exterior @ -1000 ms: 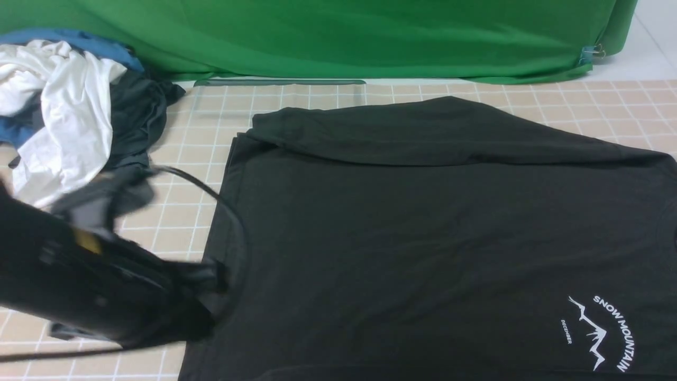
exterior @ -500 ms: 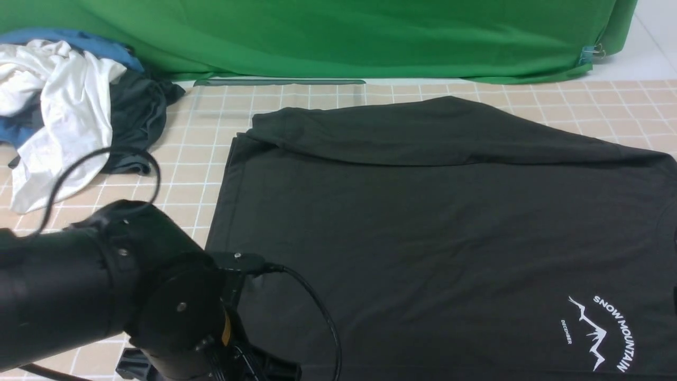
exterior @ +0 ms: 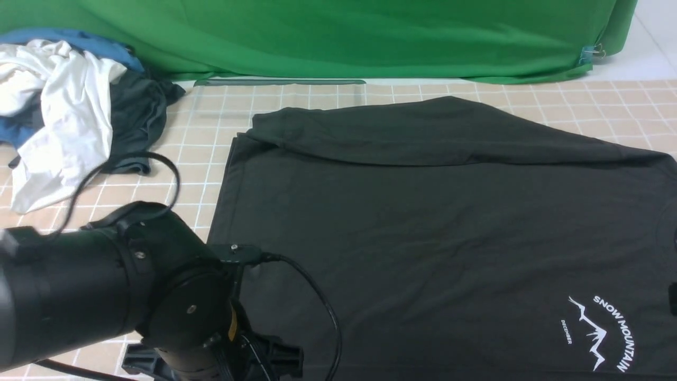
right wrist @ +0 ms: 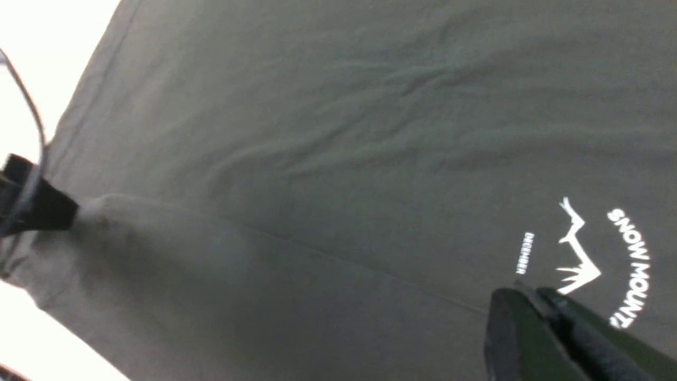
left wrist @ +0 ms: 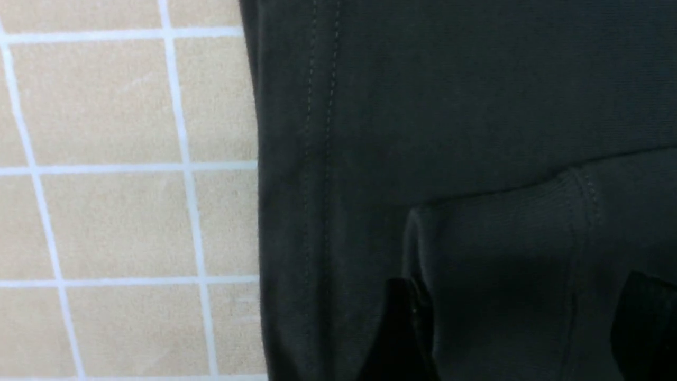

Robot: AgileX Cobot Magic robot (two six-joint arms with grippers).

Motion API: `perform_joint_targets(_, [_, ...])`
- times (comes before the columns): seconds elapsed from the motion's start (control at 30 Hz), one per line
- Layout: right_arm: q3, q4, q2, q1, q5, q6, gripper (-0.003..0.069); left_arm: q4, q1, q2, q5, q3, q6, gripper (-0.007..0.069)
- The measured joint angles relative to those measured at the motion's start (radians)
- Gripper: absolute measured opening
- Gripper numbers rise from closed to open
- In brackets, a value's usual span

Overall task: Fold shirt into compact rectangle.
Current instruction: 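Grasp the left edge of the dark T-shirt lying flat on the table, then fold the left side of the black T-shirt inward over its body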

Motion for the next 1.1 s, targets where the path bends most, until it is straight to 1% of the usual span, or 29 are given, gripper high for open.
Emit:
perform_joint_targets(0.1, [0.0, 0.012, 0.0, 0.0, 0.0, 0.0, 0.0071, 0.001, 0.0, 0.031, -0.014, 0.018, -0.029, 0.0499])
perform_joint_targets(0.2, [0.0, 0.017, 0.0, 0.0, 0.0, 0.0, 0.0076, 0.003, 0.0, 0.069, -0.068, 0.06, -0.068, 0.0498])
perform_joint_targets(0.3, [0.0, 0.018, 0.0, 0.0, -0.001, 0.0, 0.0081, -0.008, 0.0, 0.085, -0.088, 0.065, -0.073, 0.0496])
perform_joint_targets(0.33, [0.0, 0.018, 0.0, 0.0, -0.001, 0.0, 0.0081, -0.015, 0.0, 0.088, -0.089, 0.065, -0.073, 0.049])
perform_joint_targets(0.43, [0.0, 0.018, 0.0, 0.0, -0.001, 0.0, 0.0087, -0.025, 0.0, 0.095, -0.098, 0.065, -0.075, 0.0437])
perform_joint_targets(0.5, [0.0, 0.018, 0.0, 0.0, -0.001, -0.001, 0.009, -0.032, 0.0, 0.095, -0.106, 0.063, -0.068, 0.0336])
perform_joint_targets(0.63, [0.0, 0.019, 0.0, 0.0, -0.001, -0.01, 0.009, -0.051, -0.002, 0.097, -0.118, 0.053, -0.015, 0.0085])
perform_joint_targets(0.67, [0.0, 0.019, 0.0, 0.0, -0.001, -0.016, 0.009, -0.051, -0.002, 0.097, -0.108, 0.047, -0.008, 0.0064])
perform_joint_targets(0.73, [0.0, 0.019, 0.0, 0.0, -0.001, -0.026, 0.009, -0.051, -0.002, 0.092, -0.082, 0.036, 0.005, 0.0046])
perform_joint_targets(0.87, [0.0, 0.019, 0.0, 0.0, -0.001, -0.03, 0.009, -0.047, -0.002, 0.014, -0.007, -0.018, 0.02, 0.0046])
perform_joint_targets(0.93, [0.0, 0.019, 0.0, 0.0, -0.002, -0.031, 0.0091, -0.044, -0.002, -0.022, 0.006, -0.046, 0.02, 0.0046])
perform_joint_targets(1.0, [0.0, 0.019, 0.0, 0.0, -0.008, -0.034, 0.0091, -0.027, -0.002, -0.094, 0.023, -0.121, 0.021, 0.0046])
perform_joint_targets(1.1, [0.0, 0.019, 0.0, 0.0, -0.013, -0.038, 0.0091, 0.017, -0.002, -0.134, 0.045, -0.19, 0.017, 0.0046])
